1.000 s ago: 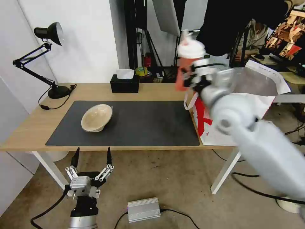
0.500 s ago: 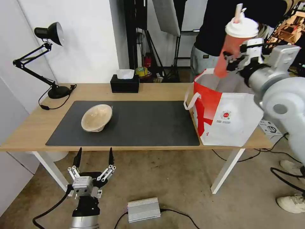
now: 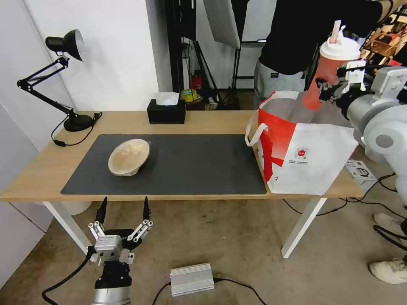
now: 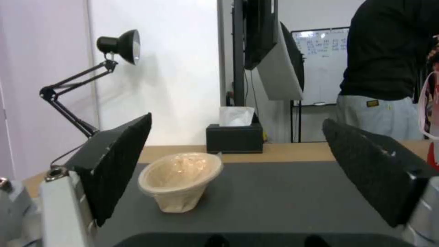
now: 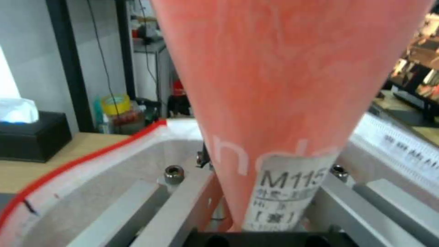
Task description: Pick up the trash from the table and place it into the takeout bag.
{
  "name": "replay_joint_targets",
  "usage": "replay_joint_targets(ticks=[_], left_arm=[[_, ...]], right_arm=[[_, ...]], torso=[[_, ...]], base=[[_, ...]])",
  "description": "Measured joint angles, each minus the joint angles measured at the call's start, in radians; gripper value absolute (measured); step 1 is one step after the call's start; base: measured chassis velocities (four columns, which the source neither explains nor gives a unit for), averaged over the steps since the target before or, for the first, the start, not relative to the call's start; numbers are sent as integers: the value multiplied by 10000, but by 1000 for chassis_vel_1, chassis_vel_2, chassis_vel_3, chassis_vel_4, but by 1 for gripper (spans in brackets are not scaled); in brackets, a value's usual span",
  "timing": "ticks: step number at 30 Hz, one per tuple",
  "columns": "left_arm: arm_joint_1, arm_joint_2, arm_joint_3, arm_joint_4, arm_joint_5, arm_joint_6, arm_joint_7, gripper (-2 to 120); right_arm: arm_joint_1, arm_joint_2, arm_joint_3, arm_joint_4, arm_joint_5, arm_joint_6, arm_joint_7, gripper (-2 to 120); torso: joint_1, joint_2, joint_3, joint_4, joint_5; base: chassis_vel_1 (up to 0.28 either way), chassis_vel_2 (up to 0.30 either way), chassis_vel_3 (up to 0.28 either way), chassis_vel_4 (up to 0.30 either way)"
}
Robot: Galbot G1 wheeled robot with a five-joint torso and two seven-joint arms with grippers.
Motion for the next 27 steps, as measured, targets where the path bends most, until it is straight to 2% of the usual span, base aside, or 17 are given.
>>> replay_joint_targets(ticks=[20, 27], left_arm=[[-126, 147, 4, 86, -171, 24, -30, 100], [-77, 163, 37, 24, -170, 12, 13, 100]], right_arm=[[876, 1427, -1855, -2614, -987, 194, -292, 5], [970, 1610, -2052, -2865, -1090, 64, -259, 5]], torso=[[0, 0, 0, 1, -3], [0, 0, 1, 1, -3]], base=[[0, 0, 0, 0], [0, 0, 0, 0]])
